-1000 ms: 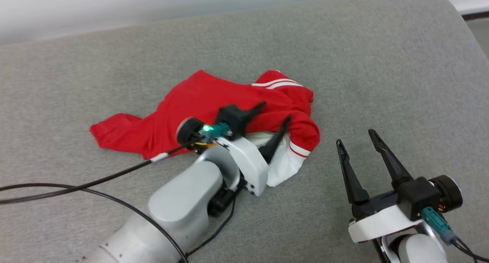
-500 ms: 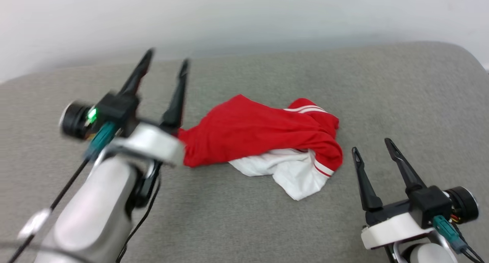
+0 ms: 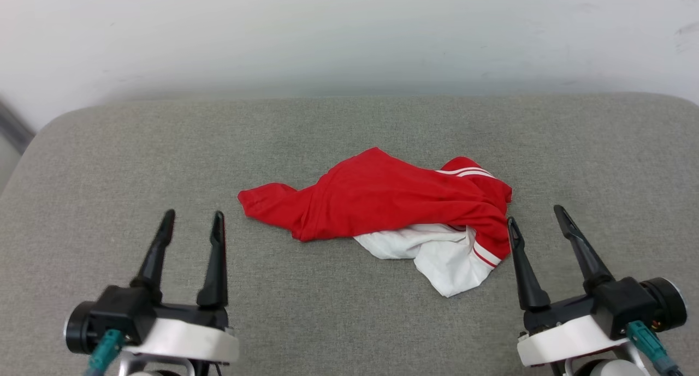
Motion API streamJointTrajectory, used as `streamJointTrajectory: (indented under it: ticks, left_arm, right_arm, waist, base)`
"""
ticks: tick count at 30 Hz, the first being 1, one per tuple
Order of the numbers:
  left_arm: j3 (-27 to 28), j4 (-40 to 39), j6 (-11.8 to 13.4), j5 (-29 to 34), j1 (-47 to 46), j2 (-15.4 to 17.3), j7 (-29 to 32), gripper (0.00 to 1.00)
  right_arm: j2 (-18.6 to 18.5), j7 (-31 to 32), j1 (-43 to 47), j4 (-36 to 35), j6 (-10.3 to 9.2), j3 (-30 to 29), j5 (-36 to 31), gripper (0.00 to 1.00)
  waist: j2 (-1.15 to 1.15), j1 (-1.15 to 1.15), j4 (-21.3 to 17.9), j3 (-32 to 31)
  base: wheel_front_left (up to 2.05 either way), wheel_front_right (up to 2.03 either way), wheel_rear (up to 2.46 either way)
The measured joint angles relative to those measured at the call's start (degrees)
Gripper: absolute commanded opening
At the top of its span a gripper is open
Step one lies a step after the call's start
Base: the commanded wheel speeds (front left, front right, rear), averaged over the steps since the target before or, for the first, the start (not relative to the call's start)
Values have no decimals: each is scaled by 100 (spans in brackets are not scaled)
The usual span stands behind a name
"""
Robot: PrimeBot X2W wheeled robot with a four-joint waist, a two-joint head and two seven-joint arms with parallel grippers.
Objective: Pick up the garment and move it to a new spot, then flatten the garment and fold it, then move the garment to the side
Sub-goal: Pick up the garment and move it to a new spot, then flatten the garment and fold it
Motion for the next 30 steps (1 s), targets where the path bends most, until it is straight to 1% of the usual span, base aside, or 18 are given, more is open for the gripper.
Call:
streamJointTrajectory:
  ticks: [3, 6, 8, 11, 18, 21, 24, 27, 29, 30]
  left_arm:
    - [116, -55, -221, 375, 227, -312, 0, 100]
    - [293, -10, -427, 550, 379, -598, 0, 100]
    - [371, 65, -564, 735, 411, -653, 0, 100]
    - [542, 177, -700, 884, 446, -755, 0, 100]
    - [815, 296, -910, 1053, 451, -878, 0, 100]
    - [700, 491, -1053, 1179, 344, -726, 0, 100]
    - [508, 851, -1113, 1168, -79, -498, 62, 100]
    - [216, 1149, -1156, 1036, -742, -172, 666, 100]
    - [32, 1282, -1180, 750, -1223, 31, 1180, 100]
    - [-152, 1312, -1179, 539, -1457, 169, 1460, 100]
  right_arm:
    - [1, 0, 13, -13, 0, 83, 15, 100]
    - [4, 0, 12, -42, 0, 101, 81, 100]
    - [4, 0, 12, -45, 0, 130, 81, 100]
    - [4, 0, 12, -54, 0, 156, 80, 100]
    - [5, 0, -8, -112, 0, 177, 60, 100]
    - [4, 0, -92, -187, 0, 160, 60, 100]
    - [4, 0, -194, -258, 0, 160, 15, 100]
    - [4, -1, -294, -320, 0, 107, -13, 100]
    - [4, 0, -357, -353, 0, 77, -14, 100]
    - [4, 0, -386, -363, 0, 86, -13, 100]
  waist:
    - [0, 0, 14, -15]
    - [0, 0, 16, -27]
    - [0, 0, 11, -27]
    - [0, 0, -13, -11]
    - [0, 0, -122, 81]
    - [0, 0, -170, 195]
    - [0, 1, -212, 388]
    - [0, 0, -259, 637]
    - [0, 1, -301, 823]
    - [0, 1, -325, 918]
  base:
    - [0, 0, 0]
    - [0, 0, 0]
    - [0, 0, 0]
    - [0, 0, 0]
    - [0, 0, 0]
    - [0, 0, 0]
    - [0, 0, 0]
    - [0, 0, 0]
    - [0, 0, 0]
    - [0, 0, 0]
